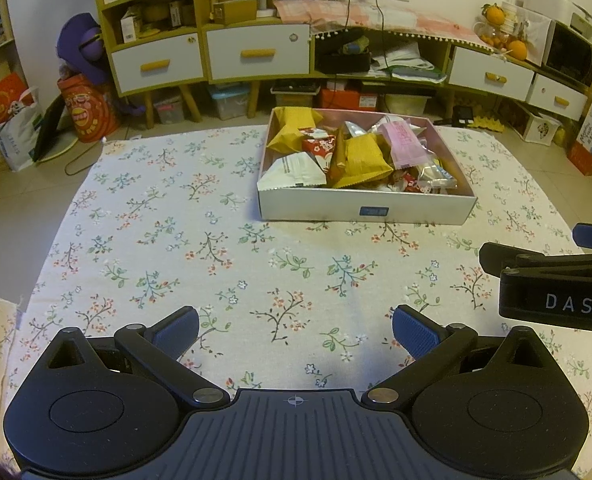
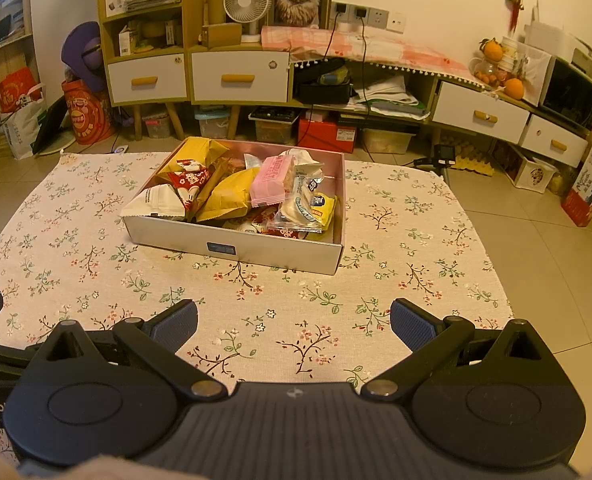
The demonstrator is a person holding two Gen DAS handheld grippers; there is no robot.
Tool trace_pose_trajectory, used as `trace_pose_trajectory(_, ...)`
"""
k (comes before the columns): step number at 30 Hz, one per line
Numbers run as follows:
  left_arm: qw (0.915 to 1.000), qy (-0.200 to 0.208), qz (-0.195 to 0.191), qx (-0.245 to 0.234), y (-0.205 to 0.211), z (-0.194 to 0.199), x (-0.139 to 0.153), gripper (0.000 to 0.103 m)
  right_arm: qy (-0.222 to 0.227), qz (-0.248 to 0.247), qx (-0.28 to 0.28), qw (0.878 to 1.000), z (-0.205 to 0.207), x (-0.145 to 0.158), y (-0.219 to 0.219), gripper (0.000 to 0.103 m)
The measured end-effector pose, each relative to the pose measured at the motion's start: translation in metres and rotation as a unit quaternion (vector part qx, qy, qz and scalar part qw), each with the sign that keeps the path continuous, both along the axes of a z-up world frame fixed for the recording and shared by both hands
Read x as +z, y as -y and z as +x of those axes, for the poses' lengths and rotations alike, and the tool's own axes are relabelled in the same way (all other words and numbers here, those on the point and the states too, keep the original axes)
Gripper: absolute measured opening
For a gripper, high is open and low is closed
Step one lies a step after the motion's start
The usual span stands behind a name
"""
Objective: Organize snacks
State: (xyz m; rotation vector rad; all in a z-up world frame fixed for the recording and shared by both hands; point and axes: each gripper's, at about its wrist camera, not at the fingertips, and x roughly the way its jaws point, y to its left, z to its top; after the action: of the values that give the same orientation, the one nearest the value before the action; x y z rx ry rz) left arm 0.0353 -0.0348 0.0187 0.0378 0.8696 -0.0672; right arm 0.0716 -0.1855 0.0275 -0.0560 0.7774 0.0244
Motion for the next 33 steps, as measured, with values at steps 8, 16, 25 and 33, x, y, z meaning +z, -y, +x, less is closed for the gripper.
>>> trace_pose_trajectory(8, 1.0, 0.0, 0.0, 0.0, 0.0004, -0.0001, -0.0001, 0.103, 0.0, 0.0, 0.0, 1.0, 0.0, 0.0, -0.0001, 0.103)
trace_pose_trajectory(16, 1.0, 0.0, 0.0, 0.0, 0.0006, -0.0001, 0.0, 0.103, 0.0, 0.0, 0.0, 1.0, -0.0001, 0.0001, -0.0002, 0.103)
trace_pose_trajectory(25, 1.0, -0.003, -0.003, 0.0, 0.0005, 0.0002, 0.0002, 0.103, 0.0, -0.001, 0.0, 1.0, -0.0001, 0.0002, -0.0006, 0.103)
trace_pose_trajectory(33, 1.0, -0.004, -0.005, 0.0, 0.0003, -0.0006, -0.0024, 0.103, 0.0, -0.001, 0.0, 1.0, 0.0, 0.0001, -0.001, 0.103)
